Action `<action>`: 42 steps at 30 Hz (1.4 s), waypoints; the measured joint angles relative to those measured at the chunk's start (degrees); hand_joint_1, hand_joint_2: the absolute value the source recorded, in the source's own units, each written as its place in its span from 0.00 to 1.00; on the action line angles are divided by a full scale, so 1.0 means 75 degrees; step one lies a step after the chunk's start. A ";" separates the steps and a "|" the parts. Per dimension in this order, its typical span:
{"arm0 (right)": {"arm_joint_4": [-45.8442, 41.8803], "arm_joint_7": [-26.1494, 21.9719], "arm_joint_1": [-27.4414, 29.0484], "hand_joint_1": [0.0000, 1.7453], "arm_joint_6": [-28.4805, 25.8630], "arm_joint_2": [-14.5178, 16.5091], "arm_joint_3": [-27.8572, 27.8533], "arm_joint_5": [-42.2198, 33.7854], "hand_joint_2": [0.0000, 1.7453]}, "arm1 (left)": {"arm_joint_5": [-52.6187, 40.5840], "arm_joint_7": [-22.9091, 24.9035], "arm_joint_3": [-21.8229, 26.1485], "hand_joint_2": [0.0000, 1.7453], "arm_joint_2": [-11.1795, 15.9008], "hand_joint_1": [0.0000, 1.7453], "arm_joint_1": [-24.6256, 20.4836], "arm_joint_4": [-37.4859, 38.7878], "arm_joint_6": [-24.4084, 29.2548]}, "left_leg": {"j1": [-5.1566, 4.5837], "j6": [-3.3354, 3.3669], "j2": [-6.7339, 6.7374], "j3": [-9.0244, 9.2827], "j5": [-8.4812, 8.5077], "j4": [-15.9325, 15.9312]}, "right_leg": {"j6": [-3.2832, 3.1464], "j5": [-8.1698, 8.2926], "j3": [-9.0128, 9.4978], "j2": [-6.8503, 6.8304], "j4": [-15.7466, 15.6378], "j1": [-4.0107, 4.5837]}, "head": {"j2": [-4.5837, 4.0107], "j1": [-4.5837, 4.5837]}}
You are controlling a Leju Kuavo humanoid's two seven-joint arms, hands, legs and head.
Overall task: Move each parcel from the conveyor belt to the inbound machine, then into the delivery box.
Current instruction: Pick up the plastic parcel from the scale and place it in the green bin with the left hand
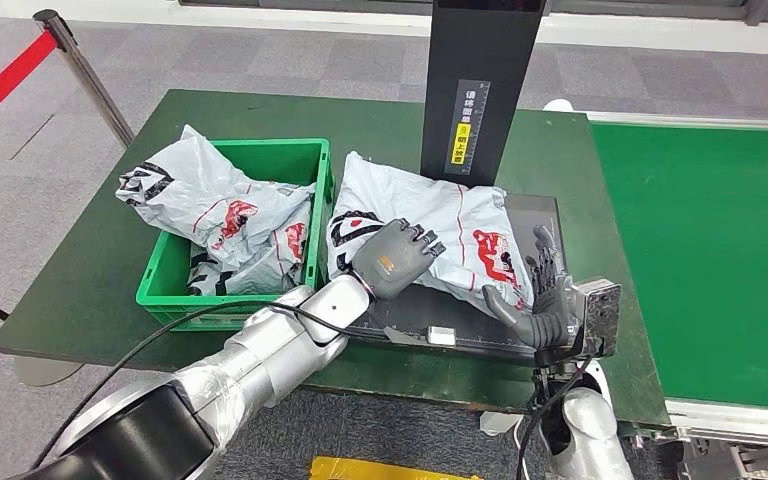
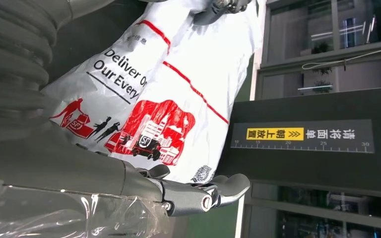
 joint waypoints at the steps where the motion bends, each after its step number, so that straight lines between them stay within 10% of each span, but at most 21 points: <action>1: 0.0054 0.0008 -0.0027 0.00 0.0001 0.0000 -0.0001 0.0011 1.00 | 0.0000 0.0047 -0.0171 1.00 0.0033 1.00 -0.0134 -0.0003 -0.0028 | 0.0000 0.0000 0.0000 0.0000 0.0000 0.0000 | 0.0000 0.0000 -0.0001 0.0000 0.0000 0.0000 | 0.0000 0.0000; 22: 0.0799 -0.0348 -0.0151 0.00 -0.0213 -0.0285 -0.0032 -0.0240 1.00 | 0.0000 0.1371 -0.2451 1.00 0.1166 1.00 -0.1220 -0.0222 -0.0513 | 0.0001 -0.0002 0.0003 0.0000 0.0002 0.0000 | -0.0001 0.0000 -0.0006 0.0005 0.0003 0.0001 | 0.0000 0.0001; 42: 0.0849 -0.0363 0.0126 0.00 -0.0402 -0.0505 -0.0096 -0.0353 1.00 | 0.0000 0.1410 -0.2983 1.00 0.2441 1.00 -0.2006 -0.0801 -0.1050 | 0.0003 -0.0008 0.0007 -0.0002 0.0006 0.0000 | -0.0002 0.0000 -0.0012 0.0011 0.0008 0.0003 | 0.0000 0.0001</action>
